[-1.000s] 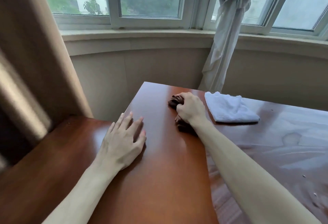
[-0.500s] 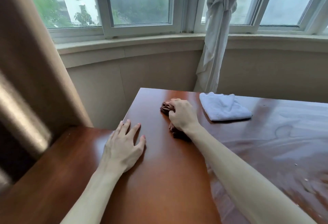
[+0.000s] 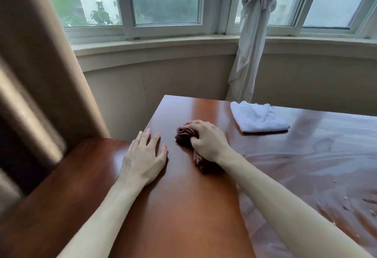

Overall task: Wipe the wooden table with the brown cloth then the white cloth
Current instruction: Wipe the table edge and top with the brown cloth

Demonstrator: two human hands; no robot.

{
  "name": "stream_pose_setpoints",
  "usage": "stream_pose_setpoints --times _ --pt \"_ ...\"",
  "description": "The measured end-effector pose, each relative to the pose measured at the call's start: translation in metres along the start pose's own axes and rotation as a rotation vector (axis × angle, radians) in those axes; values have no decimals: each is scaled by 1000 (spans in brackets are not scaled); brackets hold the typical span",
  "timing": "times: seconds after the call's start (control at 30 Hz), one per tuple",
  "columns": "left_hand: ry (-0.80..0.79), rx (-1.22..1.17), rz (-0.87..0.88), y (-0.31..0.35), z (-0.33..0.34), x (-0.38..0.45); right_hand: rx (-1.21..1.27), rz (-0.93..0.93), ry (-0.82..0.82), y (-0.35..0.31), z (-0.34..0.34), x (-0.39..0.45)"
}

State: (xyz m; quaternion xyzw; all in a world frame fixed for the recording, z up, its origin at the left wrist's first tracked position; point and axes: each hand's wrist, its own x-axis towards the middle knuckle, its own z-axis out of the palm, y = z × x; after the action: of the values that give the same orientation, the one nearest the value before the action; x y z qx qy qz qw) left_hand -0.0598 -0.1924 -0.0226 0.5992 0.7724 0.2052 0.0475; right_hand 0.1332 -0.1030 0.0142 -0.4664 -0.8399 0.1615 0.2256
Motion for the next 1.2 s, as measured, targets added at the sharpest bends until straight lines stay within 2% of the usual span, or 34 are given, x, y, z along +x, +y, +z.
stream_pose_setpoints --times 0.17,0.27,0.37,0.43,0.57,0.73,0.9,1.07,1.13,1.2 --pt "22 -28 -43 -2 5 8 -42 175 74 57 4 144" --pt "27 -24 -45 0 4 9 -48 244 81 72 7 200" --pt "15 -32 -37 0 1 8 -92 169 29 55 22 212" --pt "8 -128 -50 -2 -2 10 -113 56 0 31 33 195" --pt "68 -486 -222 -9 -31 14 -14 -216 -110 -33 53 129" --pt "163 -436 -232 -20 -79 -37 54 -411 -207 -93 70 11" --pt "42 -367 -125 -34 -114 -119 127 -557 -185 -144 62 -101" --pt "-139 -435 -19 -60 -118 -188 218 -489 -175 -144 41 -194" --pt "-184 -365 40 -70 -112 -208 238 -402 -187 -126 27 -195" --pt "-199 -254 104 -79 -105 -224 175 -248 -118 -110 14 -172"
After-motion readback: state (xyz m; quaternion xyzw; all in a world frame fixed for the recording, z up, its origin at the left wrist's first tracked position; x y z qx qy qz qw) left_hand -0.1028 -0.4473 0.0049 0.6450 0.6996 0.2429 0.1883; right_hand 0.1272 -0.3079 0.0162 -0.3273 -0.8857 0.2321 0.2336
